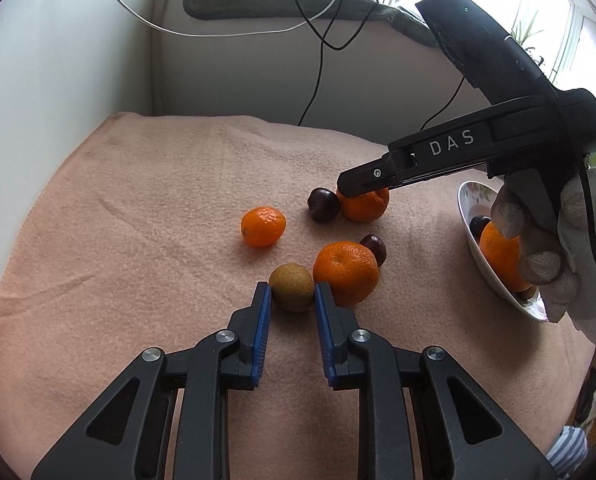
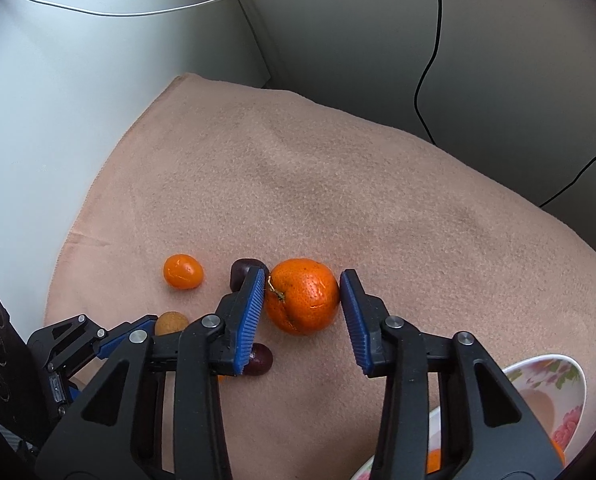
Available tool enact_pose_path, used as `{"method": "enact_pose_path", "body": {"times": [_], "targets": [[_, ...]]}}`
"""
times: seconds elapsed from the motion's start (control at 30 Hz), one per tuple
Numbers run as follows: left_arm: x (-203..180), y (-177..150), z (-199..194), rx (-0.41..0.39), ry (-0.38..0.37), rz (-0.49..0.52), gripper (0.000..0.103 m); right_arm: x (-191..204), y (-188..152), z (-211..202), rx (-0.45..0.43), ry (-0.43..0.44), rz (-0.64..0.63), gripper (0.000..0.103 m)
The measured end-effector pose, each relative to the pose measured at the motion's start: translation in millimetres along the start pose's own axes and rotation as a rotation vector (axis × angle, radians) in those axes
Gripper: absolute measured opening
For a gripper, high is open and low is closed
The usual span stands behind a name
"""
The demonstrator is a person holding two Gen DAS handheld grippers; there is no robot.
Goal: Organize fruits
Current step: 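Grasp a tangerine with the right tool while the left tool grasps the second brown kiwi, then carry the tangerine and kiwi onto the plate and open both tools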
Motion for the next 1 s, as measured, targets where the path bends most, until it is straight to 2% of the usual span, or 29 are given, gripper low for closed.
{"method": "enact_pose_path", "body": {"times": [0.33,0.57,0.8,1.0], "targets": [[3,3,-22,-0.032,-0.004,-0.022,0.021,-3,-5,-22,-0.041,0.015,0.0,0.04],[-9,6,-41,-0.063,-0.03,-0.03,0.021,-5,-7,-46,-0.086,0.036,0.003,0.04],[-38,14,-55,-0.096,-0.083,-0.011,0.021,-23,-16,-84,-0.146,0.054,0.007,0.04],[-77,22,-57,-0.115,-0.149,0.014,0.021,-47,-29,-119,-0.201,0.025,0.028,0.04]]}}
Point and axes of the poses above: each gripper's, at about its wrist camera, not at the fingertips, and z roughly the way its jaws point, x to its left, y to its top, the point moved 9 cm from there along z, roughly the way its jaws point, and after that the axes turned 7 degrees about -x, right-handed, at the moved point
